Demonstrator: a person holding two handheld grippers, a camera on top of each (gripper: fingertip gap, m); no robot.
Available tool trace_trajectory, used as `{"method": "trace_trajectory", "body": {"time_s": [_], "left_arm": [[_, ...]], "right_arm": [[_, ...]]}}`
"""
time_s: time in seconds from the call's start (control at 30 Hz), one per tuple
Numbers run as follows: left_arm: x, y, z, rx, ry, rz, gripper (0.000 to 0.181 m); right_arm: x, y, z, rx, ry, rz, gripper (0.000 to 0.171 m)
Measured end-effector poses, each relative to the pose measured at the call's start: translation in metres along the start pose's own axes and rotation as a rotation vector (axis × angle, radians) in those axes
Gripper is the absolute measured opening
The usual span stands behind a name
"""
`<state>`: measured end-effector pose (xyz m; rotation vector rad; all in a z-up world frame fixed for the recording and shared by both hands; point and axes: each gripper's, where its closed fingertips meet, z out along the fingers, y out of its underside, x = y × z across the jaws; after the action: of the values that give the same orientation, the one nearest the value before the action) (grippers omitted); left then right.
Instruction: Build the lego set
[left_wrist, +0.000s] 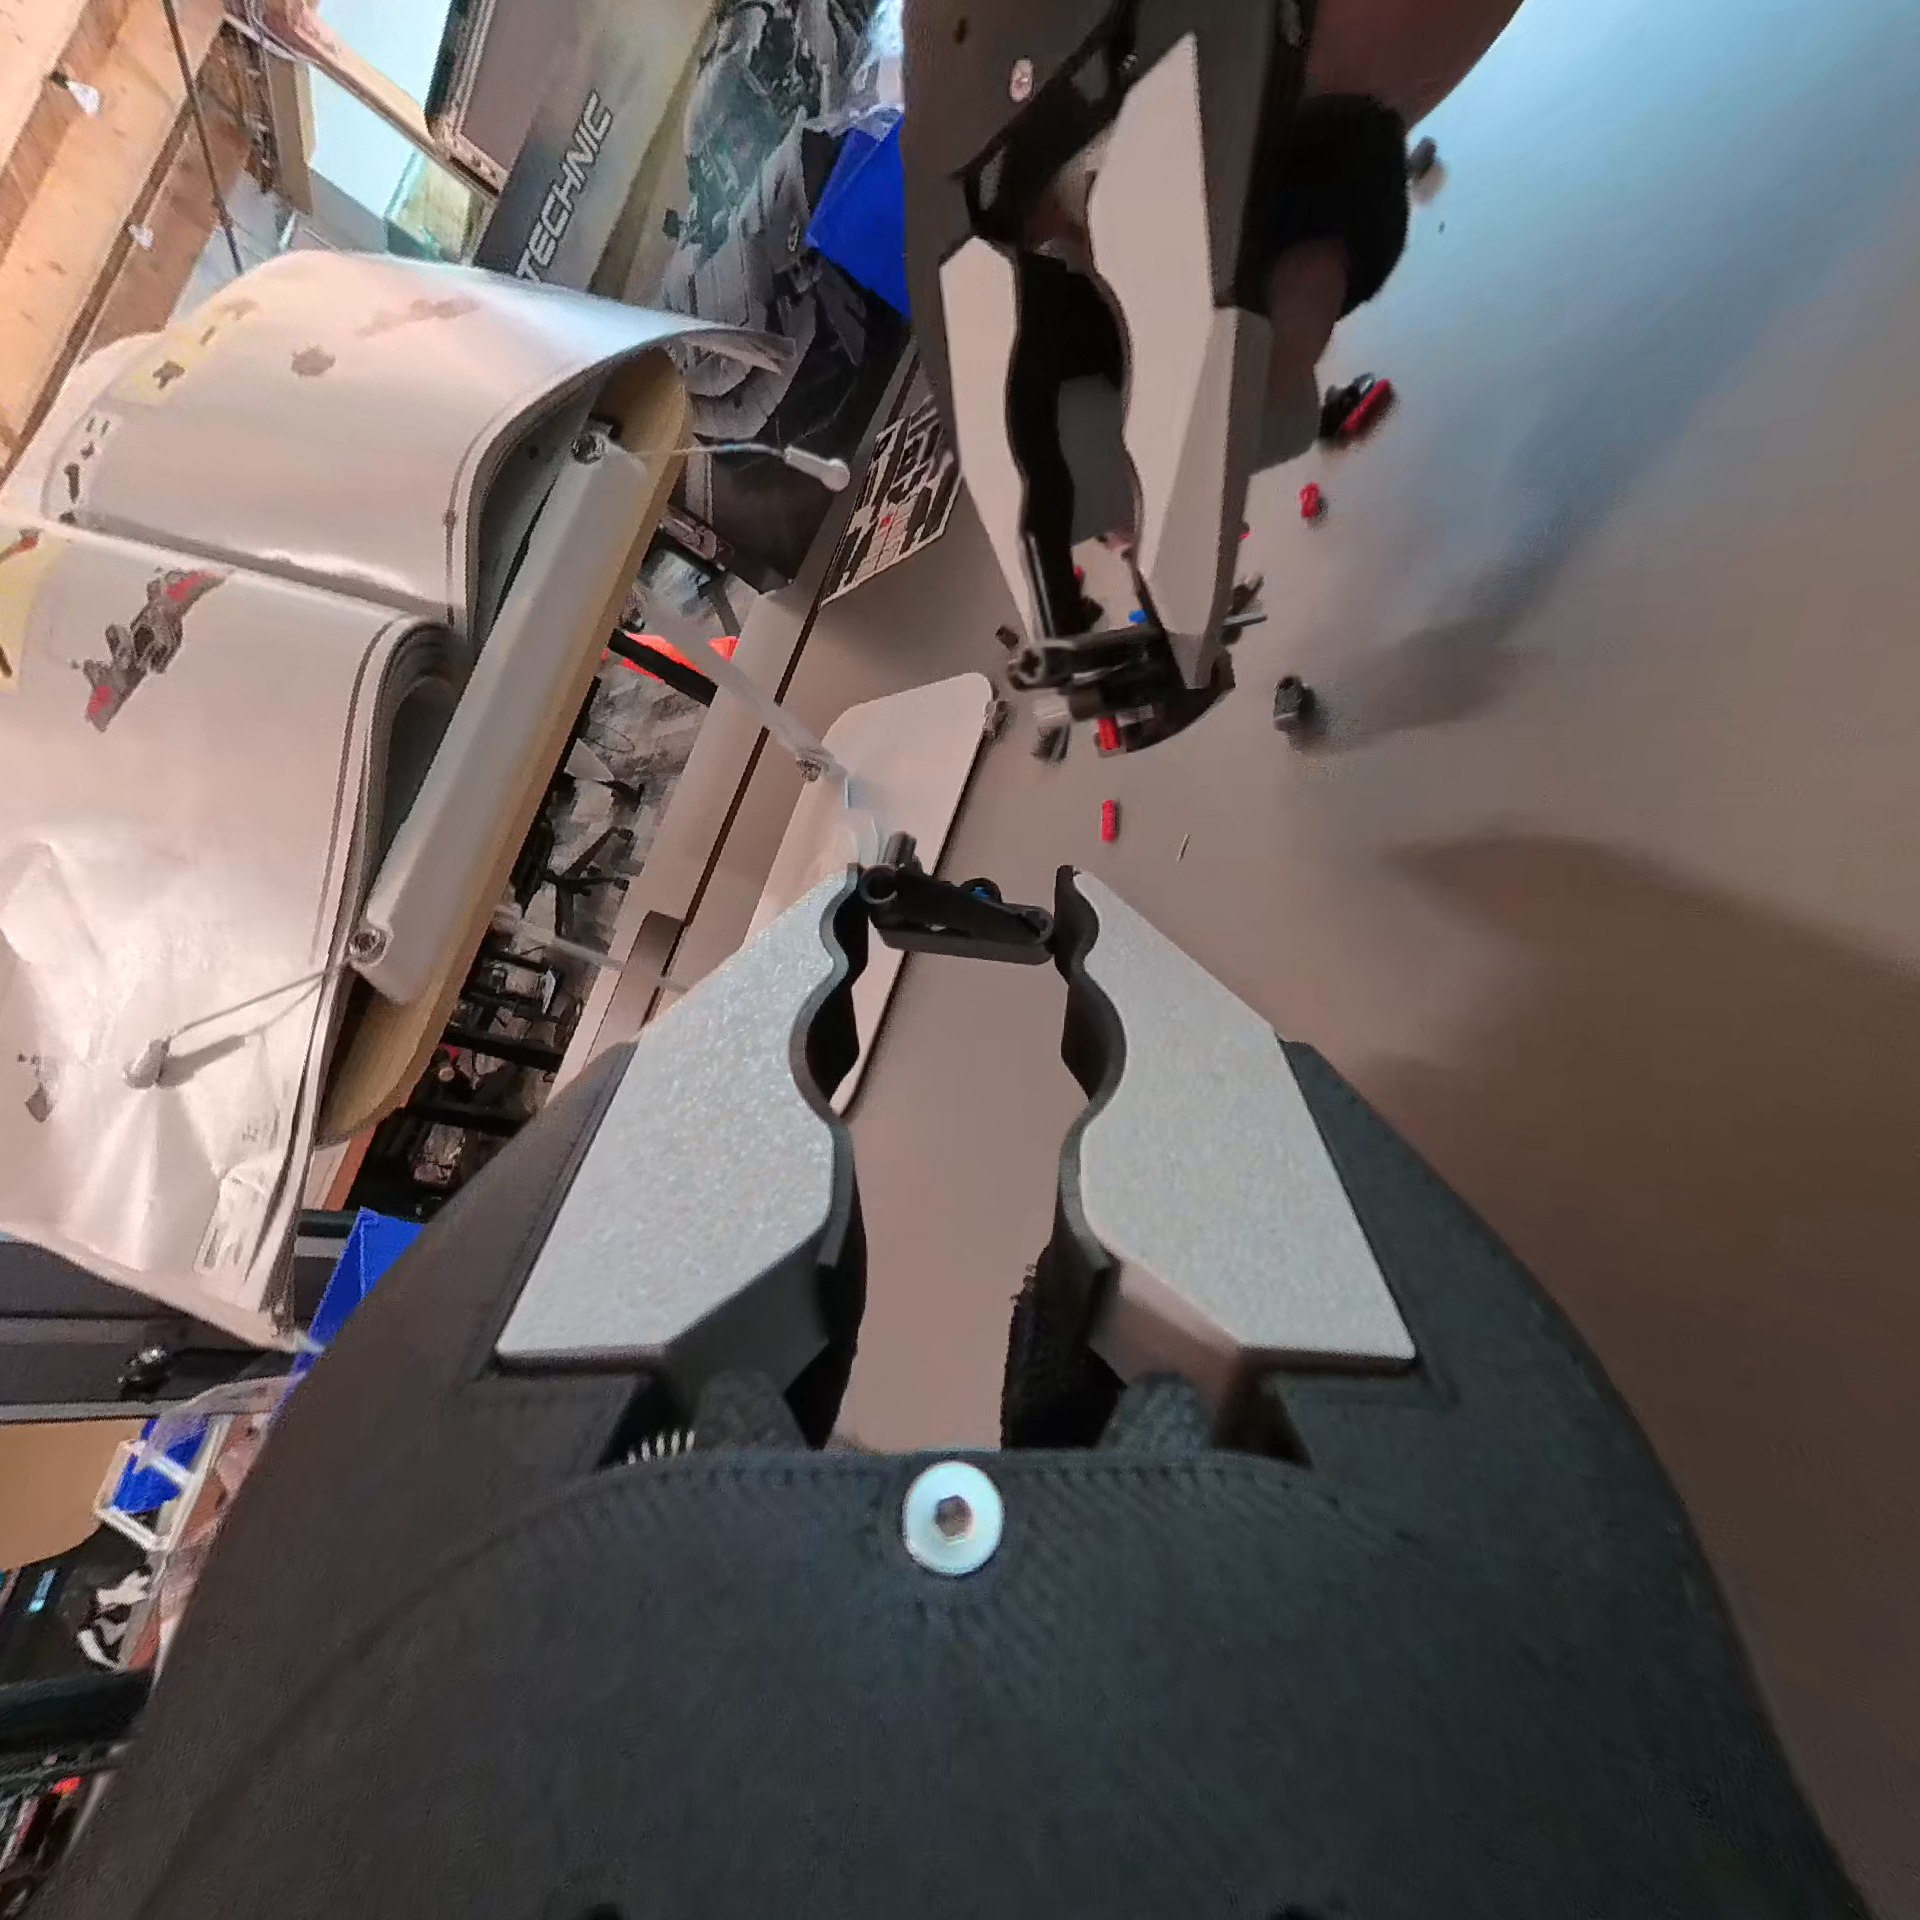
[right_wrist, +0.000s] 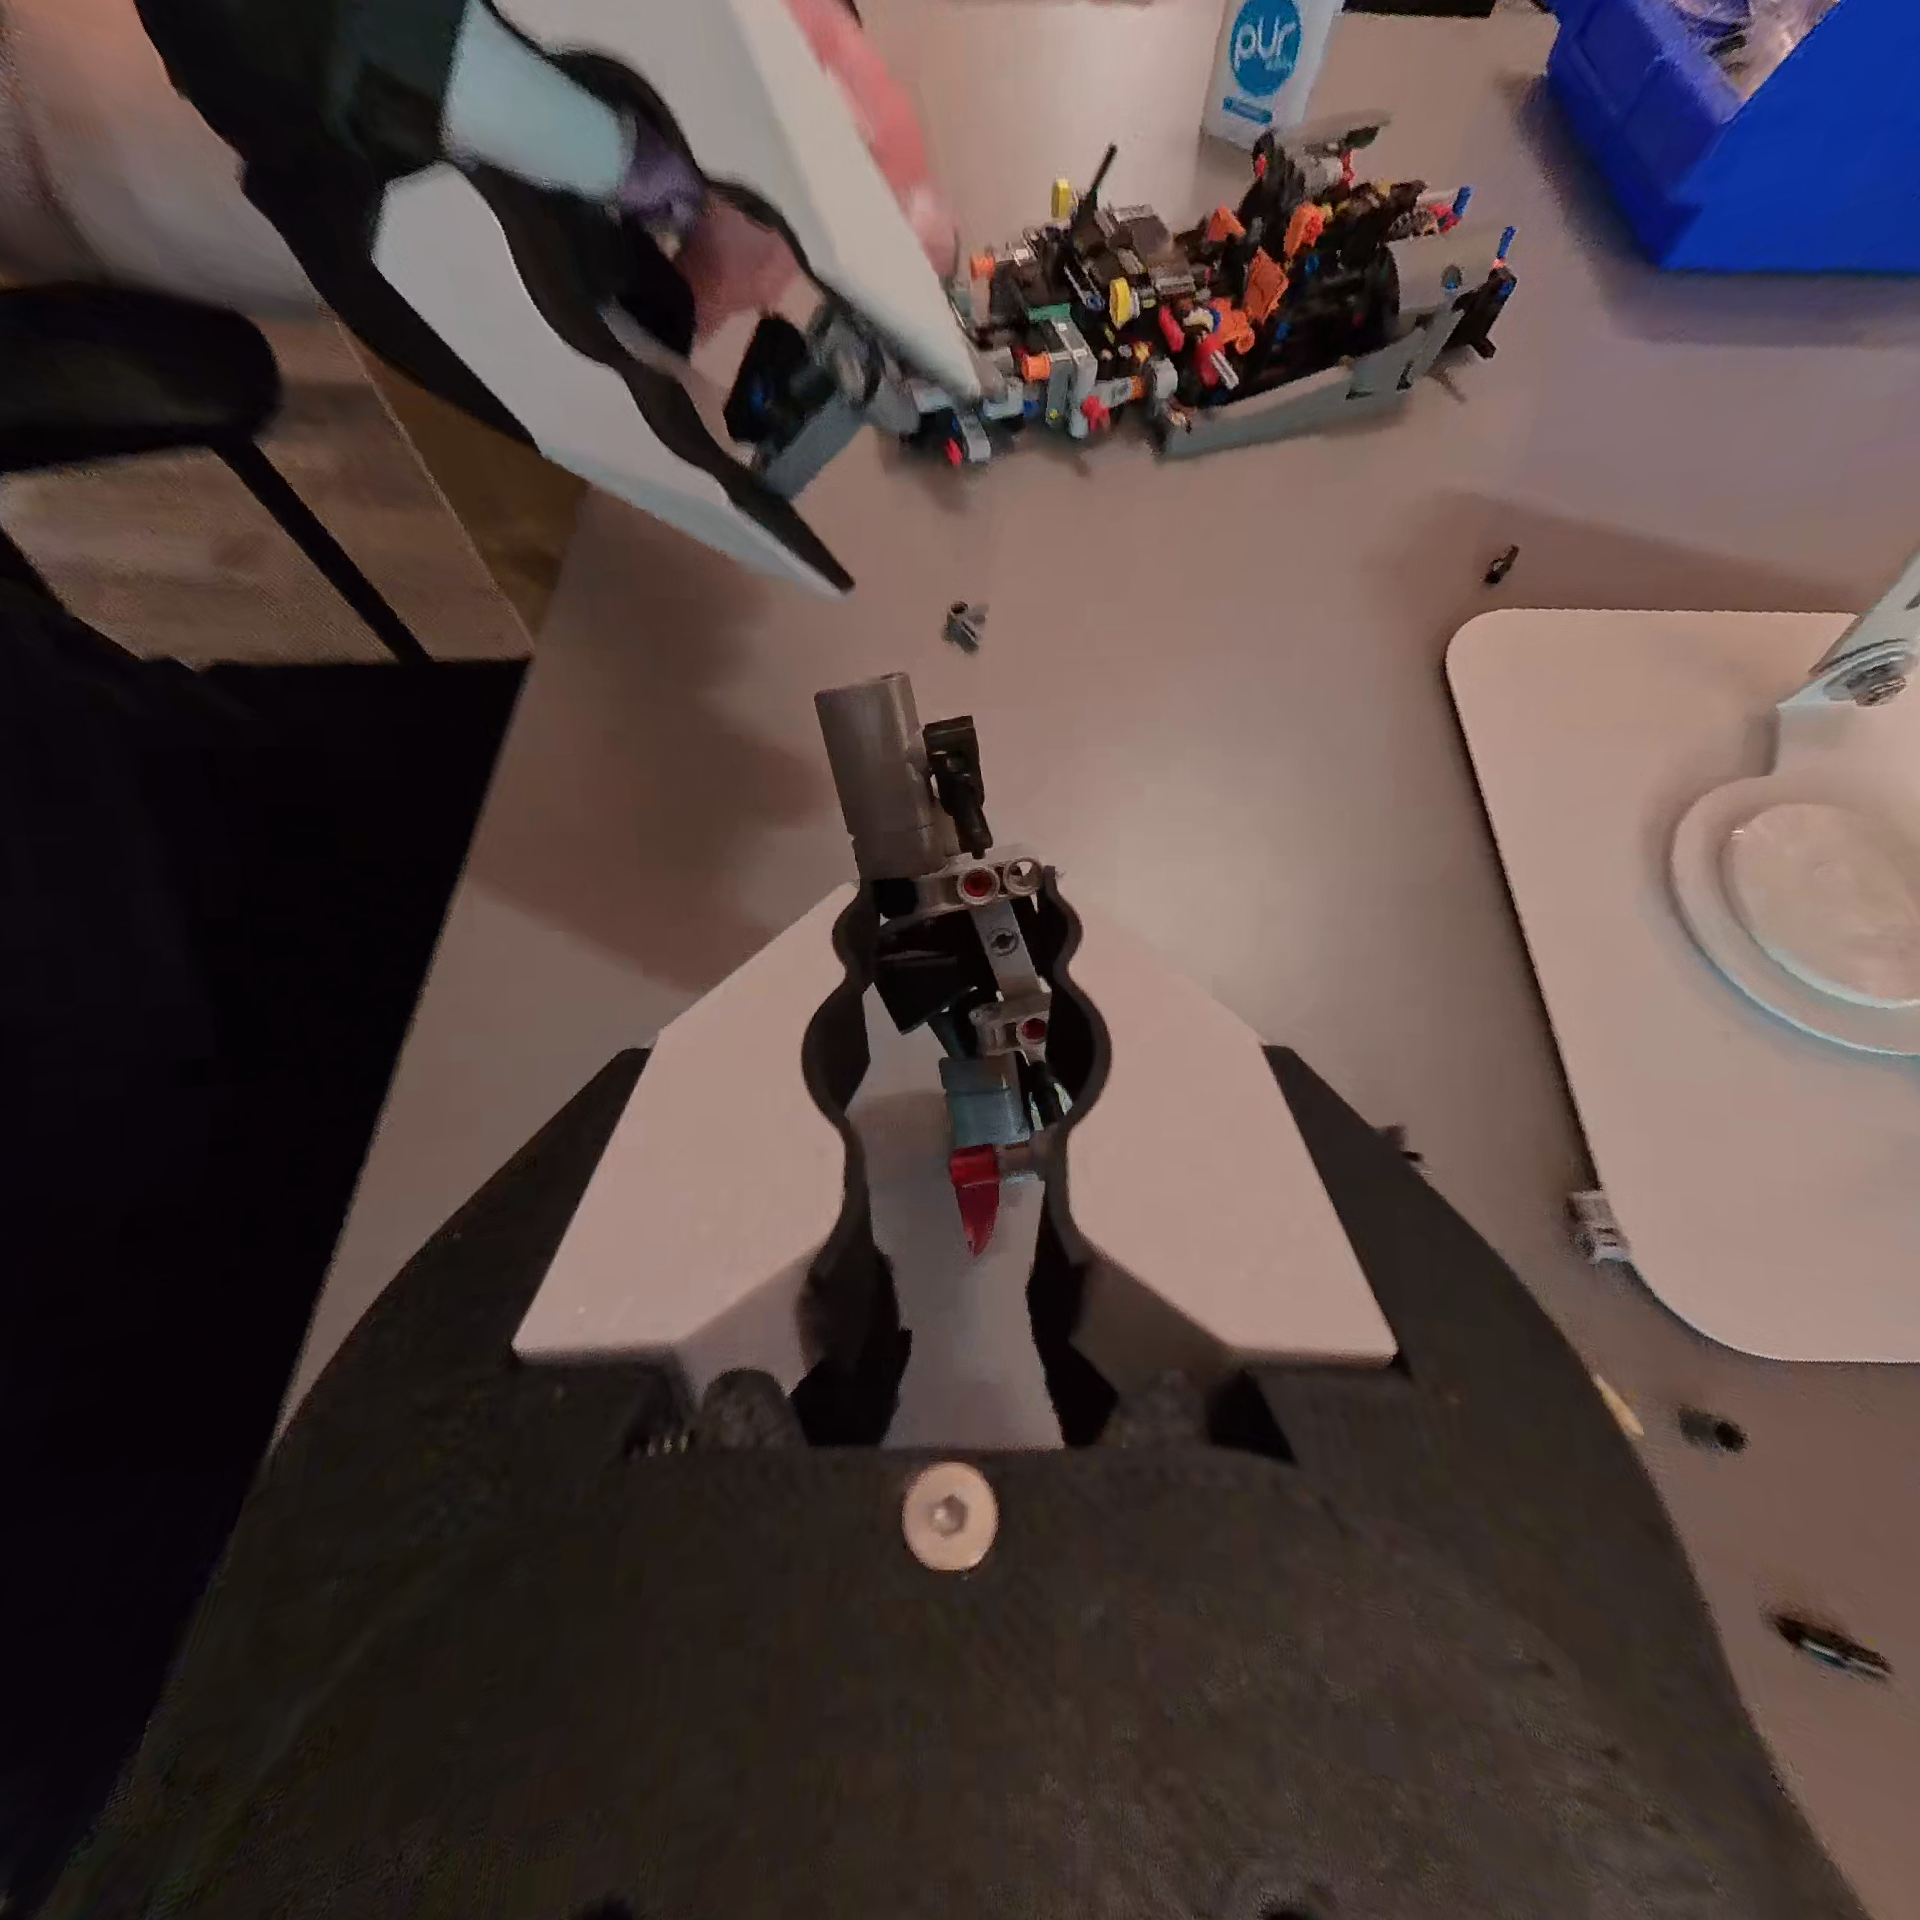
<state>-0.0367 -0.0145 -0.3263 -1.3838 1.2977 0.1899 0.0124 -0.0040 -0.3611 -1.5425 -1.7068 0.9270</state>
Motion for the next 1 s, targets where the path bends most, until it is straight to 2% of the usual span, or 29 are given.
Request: {"method": "trace_trajectory", "body": {"time_s": [0.3,1.0], "left_arm": [[0.012,-0.018,0.017,-0.007,0.023,0.114,0.034],[0.023,-0.03,0.026,-0.007,0.047,0.141,0.034]], "right_arm": [[-0.018,0.004,-0.007,-0.12,-0.204,0.227,0.027],[-0.024,0.014,-0.02,-0.199,-0.217,0.284,0.027]]}}
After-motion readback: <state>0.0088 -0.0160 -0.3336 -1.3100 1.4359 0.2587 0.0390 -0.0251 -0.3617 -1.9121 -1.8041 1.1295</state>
